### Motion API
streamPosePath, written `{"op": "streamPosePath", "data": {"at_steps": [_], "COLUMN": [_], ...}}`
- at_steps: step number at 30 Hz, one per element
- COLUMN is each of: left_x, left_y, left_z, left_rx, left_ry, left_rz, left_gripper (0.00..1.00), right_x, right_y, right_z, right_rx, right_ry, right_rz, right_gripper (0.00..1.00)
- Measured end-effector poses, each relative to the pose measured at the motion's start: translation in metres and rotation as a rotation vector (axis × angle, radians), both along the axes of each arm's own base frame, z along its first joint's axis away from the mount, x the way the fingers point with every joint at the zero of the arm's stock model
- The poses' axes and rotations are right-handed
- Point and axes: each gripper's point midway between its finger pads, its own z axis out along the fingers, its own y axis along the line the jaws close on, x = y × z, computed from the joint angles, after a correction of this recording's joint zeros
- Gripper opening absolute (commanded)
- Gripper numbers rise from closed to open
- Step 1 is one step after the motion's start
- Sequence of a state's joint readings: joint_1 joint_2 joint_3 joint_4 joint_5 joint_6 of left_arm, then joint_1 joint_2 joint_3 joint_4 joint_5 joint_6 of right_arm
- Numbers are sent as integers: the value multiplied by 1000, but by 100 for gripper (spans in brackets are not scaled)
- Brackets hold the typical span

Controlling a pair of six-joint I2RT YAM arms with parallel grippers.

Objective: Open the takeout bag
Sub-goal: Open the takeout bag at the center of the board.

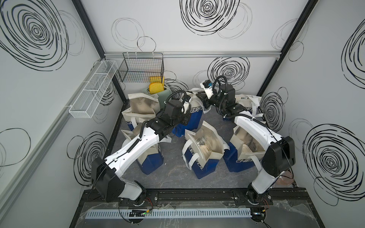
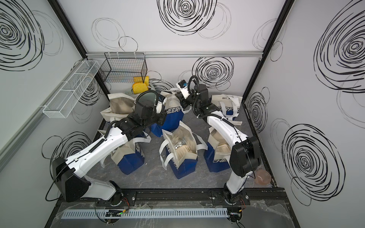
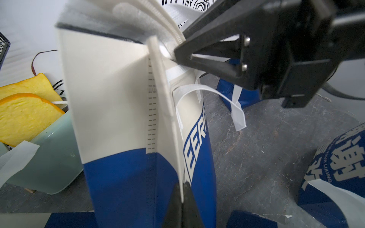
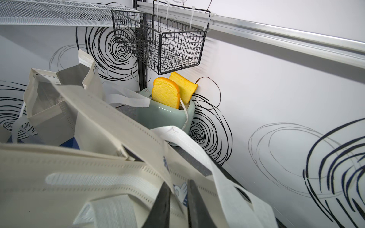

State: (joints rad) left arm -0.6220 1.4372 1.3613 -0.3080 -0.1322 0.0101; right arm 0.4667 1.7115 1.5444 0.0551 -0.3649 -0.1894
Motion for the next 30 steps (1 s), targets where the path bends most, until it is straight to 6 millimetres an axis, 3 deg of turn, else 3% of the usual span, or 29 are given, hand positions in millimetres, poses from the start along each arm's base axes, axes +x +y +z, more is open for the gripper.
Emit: {"op": "streamPosePath", "data": {"at_steps": [4,14,19,24,30], "left_x": [-1,6,30,51,64], "left_y": [1,15,31,30,26], "left_z": [0,-9,-42,-81,-92], "left_rx": [4,14,45,76,81], "left_ry": [2,27,98,174,179], "left_rz": [1,42,117,154,170], "left_gripper": [0,0,0,0,0], "right_x": [-3,1,-1,-8,-10], "right_y": [4,-1,-15,-26,-40], "right_z": [-1,-7,-29,-45,-42], "right_rx": [-8,-14,-50,-79,-86], "right_ry": [-6,18,83,138,154], "right_rz": [13,-27,-65,-76,-100], "right_gripper": [0,0,0,0,0]}}
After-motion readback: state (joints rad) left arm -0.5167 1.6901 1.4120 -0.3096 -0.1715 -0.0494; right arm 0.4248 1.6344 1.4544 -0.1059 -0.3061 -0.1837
